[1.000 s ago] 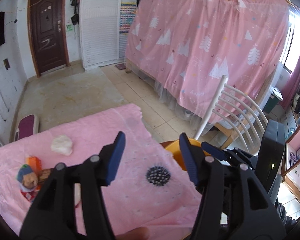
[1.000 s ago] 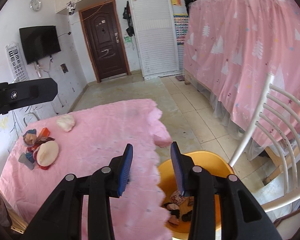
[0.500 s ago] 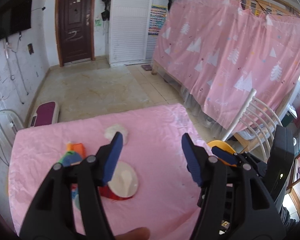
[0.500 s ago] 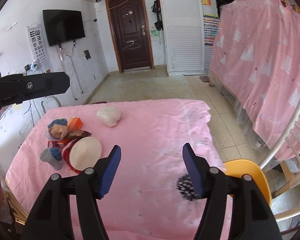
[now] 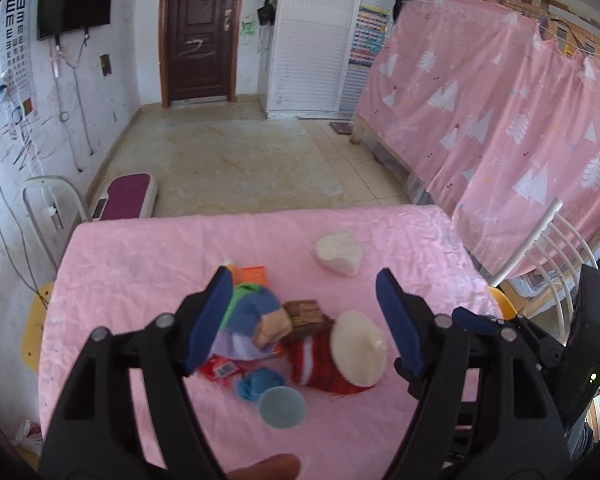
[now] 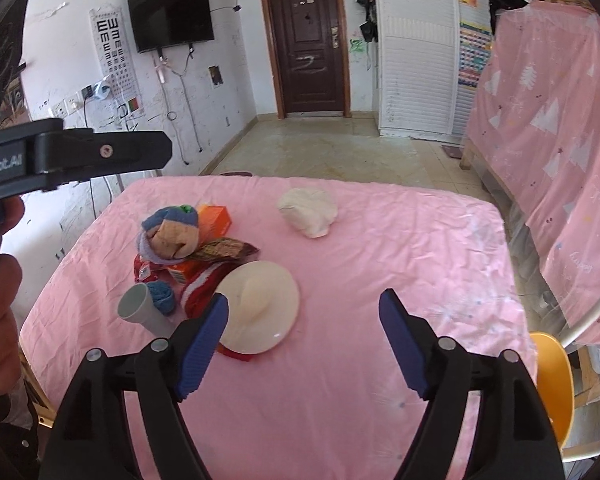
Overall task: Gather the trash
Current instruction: 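Grasp the knit doll with the left gripper while the right gripper grasps the white hat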
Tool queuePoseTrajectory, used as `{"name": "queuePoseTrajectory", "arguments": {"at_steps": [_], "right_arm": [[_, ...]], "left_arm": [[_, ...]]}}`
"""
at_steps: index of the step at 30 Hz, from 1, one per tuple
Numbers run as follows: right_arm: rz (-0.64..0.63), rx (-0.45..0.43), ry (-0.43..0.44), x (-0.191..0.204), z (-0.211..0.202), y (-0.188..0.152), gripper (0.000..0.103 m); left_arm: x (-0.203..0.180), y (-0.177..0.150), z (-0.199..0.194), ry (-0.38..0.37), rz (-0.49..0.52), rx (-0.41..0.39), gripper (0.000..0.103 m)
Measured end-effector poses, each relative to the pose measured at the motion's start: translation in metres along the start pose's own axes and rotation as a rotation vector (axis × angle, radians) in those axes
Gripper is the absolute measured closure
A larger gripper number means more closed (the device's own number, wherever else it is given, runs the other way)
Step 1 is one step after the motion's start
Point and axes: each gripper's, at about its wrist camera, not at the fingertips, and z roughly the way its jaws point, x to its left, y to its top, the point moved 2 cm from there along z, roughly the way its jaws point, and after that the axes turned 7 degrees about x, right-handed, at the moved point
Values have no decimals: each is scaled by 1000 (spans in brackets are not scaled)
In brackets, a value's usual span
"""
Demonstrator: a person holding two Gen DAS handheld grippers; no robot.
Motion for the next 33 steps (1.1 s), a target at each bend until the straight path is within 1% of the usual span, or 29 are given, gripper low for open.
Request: {"name": "queuePoseTrajectory", "arguments": {"at_steps": [7,12,19,26,27,28,29,30,31,32,33], "right_arm": [[-34,47,33,22,26,2,34],[-34,81,54,26,41,5,33],[-20,123,73,25,58,8,33],[13,167,105,22,72,9,33],[17,166,110,22,72,9,33],[17,165,111,21,72,8,33],[16,164,111,22,71,7,34],[15,163,111,22,71,7,34],[15,162,111,22,70,6,35],[13,159,113,22,70,6,41],[8,159,114,22,68,5,45]], "left_arm": [[28,-6,23,15,-28,55,31],[41,-10,36,9,-34,88,31],[47,-16,49,10,-20,115,31],[44,-21,58,24,15,130,31],[44,-22,59,27,18,133,34],[43,-22,61,31,20,136,40],[44,-23,62,30,21,141,43],[43,-24,63,32,23,144,50],[43,-26,63,33,25,146,55],[44,-27,63,32,27,146,56],[44,-27,62,32,29,144,63]]}}
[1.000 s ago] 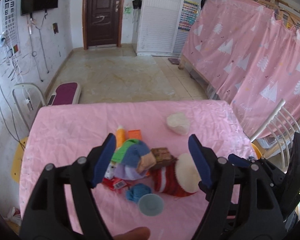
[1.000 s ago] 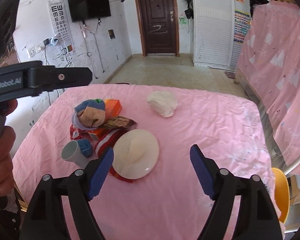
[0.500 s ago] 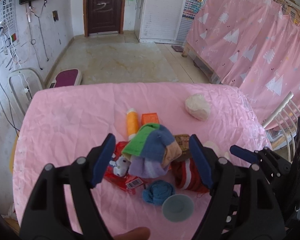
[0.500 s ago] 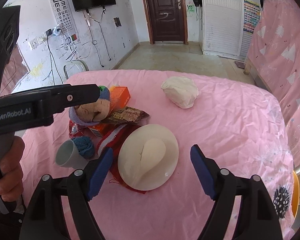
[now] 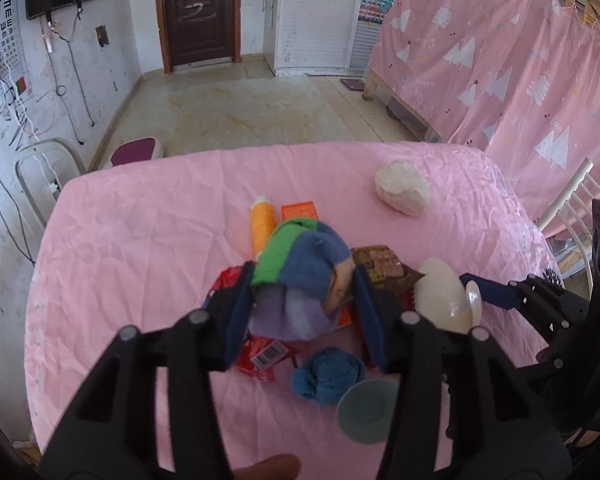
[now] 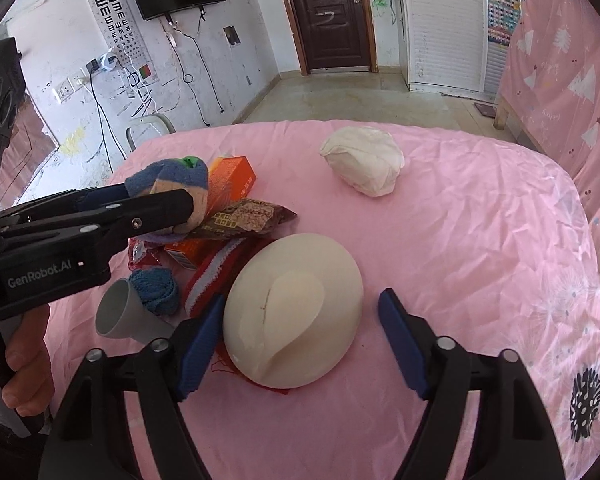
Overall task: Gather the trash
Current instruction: 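Grasp the knit doll with the left gripper while the right gripper grasps the white hat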
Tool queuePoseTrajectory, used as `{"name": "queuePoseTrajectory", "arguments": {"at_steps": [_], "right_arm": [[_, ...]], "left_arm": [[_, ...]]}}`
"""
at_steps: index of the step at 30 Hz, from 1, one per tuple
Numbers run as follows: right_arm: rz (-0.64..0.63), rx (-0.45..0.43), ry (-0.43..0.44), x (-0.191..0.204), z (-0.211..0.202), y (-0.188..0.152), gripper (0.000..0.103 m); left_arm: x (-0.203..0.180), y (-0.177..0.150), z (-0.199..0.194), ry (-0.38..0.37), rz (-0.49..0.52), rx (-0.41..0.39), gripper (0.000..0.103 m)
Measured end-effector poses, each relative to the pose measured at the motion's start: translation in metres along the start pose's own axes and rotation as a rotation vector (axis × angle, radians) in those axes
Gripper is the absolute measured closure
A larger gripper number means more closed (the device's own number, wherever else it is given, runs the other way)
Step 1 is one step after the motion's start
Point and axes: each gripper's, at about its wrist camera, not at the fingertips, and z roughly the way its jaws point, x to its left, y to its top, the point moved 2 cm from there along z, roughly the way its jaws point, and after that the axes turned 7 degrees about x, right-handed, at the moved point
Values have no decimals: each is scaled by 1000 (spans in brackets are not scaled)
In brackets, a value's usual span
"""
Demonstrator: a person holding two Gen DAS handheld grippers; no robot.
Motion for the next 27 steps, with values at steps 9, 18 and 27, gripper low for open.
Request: {"name": "queuePoseTrajectory", "arguments": {"at_steps": [9,18,27], "right_arm": [[-4,-33,-2,-1,-14,-7,48],[19,-104,-13,-15,-47,-17,48],[63,-187,-30,-45,-88,-32,48]], "left_arm": [[-6,-4,-17,16,16,-42,77],[-22,0,-50,29,30,-112,77],[-57,2,-82,18,55,-174,77]]}}
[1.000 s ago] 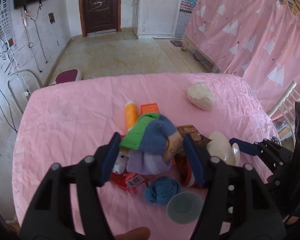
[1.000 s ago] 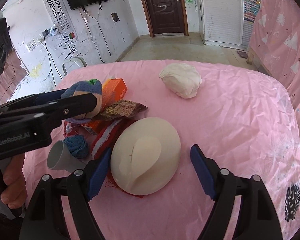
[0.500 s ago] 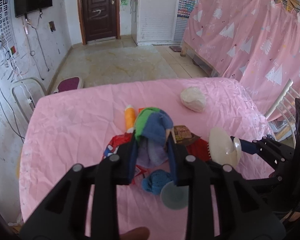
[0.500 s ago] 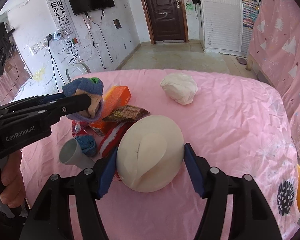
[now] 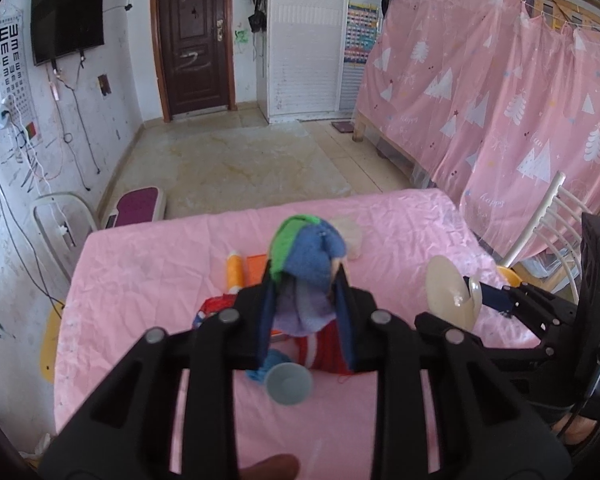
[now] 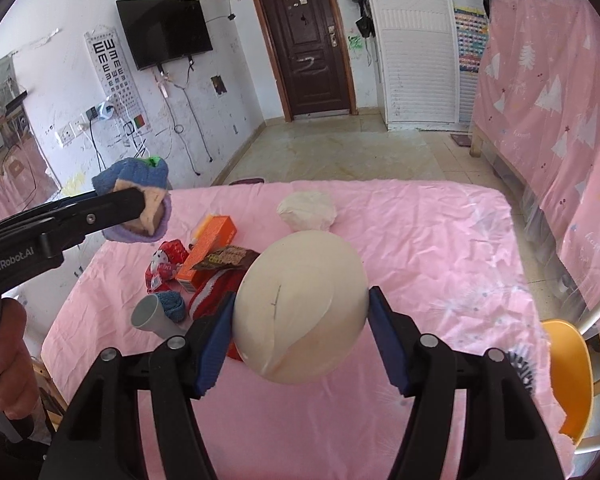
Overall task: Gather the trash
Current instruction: 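Grasp the knit doll with the left gripper while the right gripper grasps the white hat, then carry the doll and white hat to the orange bin and release both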
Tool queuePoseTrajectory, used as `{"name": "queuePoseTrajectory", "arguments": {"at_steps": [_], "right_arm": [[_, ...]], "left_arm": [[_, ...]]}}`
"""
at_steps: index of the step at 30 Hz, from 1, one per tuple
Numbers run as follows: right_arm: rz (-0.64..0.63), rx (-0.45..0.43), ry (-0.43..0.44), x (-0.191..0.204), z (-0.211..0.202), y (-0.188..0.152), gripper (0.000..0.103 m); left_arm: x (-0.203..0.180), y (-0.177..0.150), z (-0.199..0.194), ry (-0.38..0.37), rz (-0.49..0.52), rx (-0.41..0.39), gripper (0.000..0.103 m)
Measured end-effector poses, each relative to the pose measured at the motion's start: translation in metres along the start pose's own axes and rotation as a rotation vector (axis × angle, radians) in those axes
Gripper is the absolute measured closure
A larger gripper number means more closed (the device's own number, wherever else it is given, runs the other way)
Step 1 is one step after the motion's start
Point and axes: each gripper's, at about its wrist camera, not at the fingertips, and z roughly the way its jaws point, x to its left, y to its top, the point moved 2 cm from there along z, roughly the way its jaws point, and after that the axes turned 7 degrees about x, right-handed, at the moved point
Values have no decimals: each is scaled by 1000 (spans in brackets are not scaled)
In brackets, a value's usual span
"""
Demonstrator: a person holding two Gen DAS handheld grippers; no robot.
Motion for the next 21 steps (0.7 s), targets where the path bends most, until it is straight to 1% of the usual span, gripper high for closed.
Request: {"name": "queuePoseTrajectory", "arguments": {"at_steps": [3,11,14,21], "right_arm": [[22,-31,-11,-13,-16,-2,48],[92,-110,-45,-53,-53,-14,48],[120,-132,-66,-72,-66,-21,48],[187,-174,-114,-113,-93,-38,48]], "left_arm": [[-16,-1,-12,-9,21,-21,77],[-76,3,-38,-43,105,-70,77],[-96,2,-42,-50,139,-82,77],[-147,3,-36,-103,208,-69,77]]}}
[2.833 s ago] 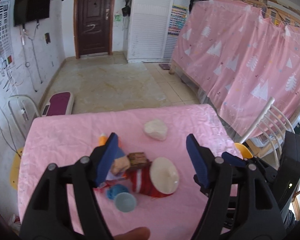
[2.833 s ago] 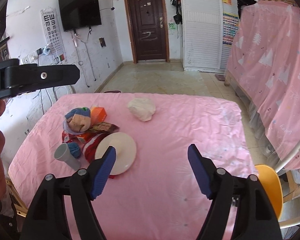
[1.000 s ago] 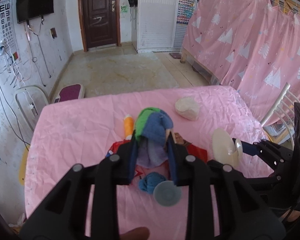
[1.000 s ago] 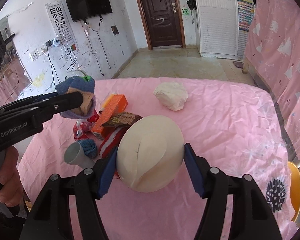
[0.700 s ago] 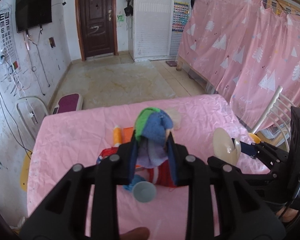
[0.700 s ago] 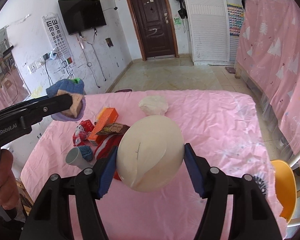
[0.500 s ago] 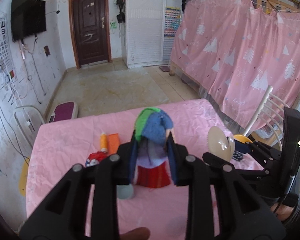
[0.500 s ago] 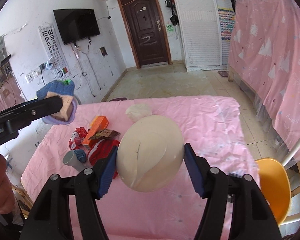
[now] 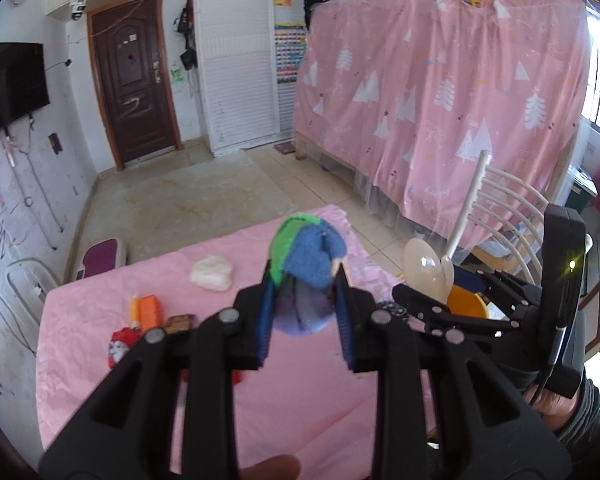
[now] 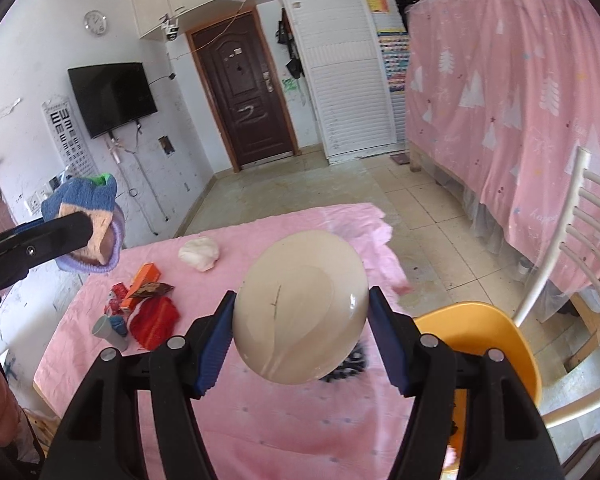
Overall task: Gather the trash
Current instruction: 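Carry the doll and white hat to the orange bin and release both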
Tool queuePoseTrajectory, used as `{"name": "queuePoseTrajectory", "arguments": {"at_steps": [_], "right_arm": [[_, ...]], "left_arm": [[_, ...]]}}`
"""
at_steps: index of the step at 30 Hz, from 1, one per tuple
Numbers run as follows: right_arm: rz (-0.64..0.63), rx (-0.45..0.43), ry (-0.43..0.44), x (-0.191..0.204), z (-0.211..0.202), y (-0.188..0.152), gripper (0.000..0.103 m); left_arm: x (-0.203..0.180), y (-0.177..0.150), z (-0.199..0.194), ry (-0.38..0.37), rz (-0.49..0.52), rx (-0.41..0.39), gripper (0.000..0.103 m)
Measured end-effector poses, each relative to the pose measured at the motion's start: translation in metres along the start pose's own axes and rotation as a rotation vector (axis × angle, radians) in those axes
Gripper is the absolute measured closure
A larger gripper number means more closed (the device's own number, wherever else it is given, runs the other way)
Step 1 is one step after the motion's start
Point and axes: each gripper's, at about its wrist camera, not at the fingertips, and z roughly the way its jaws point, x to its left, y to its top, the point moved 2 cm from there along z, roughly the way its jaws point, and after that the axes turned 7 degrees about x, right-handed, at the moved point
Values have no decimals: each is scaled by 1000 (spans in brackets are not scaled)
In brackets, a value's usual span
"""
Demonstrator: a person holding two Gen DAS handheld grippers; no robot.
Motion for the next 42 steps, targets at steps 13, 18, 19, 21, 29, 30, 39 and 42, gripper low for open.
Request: {"name": "queuePoseTrajectory", "arguments": {"at_steps": [13,18,19,21,29,30,39,42], "right_arm": [[116,-42,-99,-75,-21,-14,48],[150,-51,-123,-98,-24,-21,48],[156,-49,-128,-103,-24,-22,48],[167,-44,-146,-113,-23,-25,48],[215,-45,-206,-148,-27,-34,48],[222,-45,-210,-152,-27,-35,48],[251,-33,-207,-163,-21,-40,48],[252,-27,-209,-164,-19,-41,48]], "left_arm": [[-79,15,45,-79,127,63,77],[-101,18,64,-96,168,93,77],[-107,20,69,-107,175,101,77],[-115,22,77,-117,182,112,77],[-147,33,111,-210,190,162,77],[-151,33,113,-219,190,169,77],[-171,33,125,-245,203,197,52],[-168,34,122,-242,197,194,52]]}}
